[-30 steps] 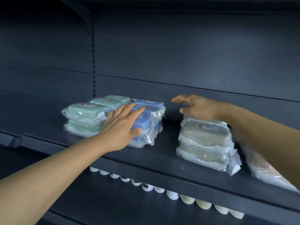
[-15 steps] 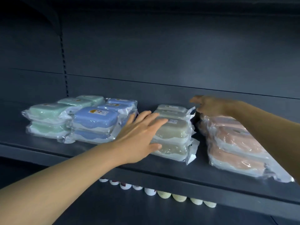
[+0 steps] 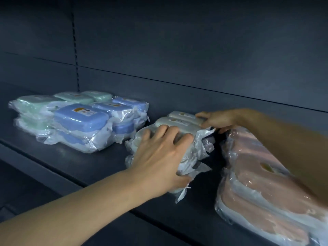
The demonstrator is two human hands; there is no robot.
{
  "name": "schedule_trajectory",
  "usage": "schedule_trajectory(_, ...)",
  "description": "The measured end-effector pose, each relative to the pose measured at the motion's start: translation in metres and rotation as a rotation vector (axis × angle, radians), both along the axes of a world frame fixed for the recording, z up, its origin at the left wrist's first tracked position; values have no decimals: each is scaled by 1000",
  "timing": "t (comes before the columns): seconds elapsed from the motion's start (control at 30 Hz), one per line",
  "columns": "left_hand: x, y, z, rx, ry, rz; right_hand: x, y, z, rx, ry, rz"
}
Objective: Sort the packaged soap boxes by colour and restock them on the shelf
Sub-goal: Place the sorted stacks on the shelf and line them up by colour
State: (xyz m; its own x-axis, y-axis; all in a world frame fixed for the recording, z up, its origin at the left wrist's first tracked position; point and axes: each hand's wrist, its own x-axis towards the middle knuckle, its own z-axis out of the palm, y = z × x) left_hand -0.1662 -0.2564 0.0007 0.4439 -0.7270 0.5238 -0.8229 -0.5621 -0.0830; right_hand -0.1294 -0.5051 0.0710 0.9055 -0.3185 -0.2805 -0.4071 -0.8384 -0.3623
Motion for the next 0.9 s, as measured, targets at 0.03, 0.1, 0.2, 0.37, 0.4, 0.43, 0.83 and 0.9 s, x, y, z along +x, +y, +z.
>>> schedule_trajectory(0.03,2,-1,-2,-13,-12,4,1,0,-2,60,6,1)
schedule_trajectory(0.1,4,-2,-5,-22,-41,11,4,0,-5,191,1,1)
schedule_trajectory(0.2,6,0,-6,-37,-82,18,7,5,-8,234,-34,13)
schedule_trajectory(0.37,14,14,-6,-32,-89,41,13,21,-7,196,-37,55)
schedule_trajectory(0.4,16,18,-6,-28,-85,42,15,26,-7,197,-35,59)
schedule_trajectory(0.43,18,22,-7,-27,-83,44,18,30,-7,202,-34,64)
schedule_trajectory(0.83,47,48,0,-37,59,7,61,68,-9,33,-43,74)
schedule_trajectory(0.9,50,52,1,-4,86,-4,61,68,-3,-110,-86,87)
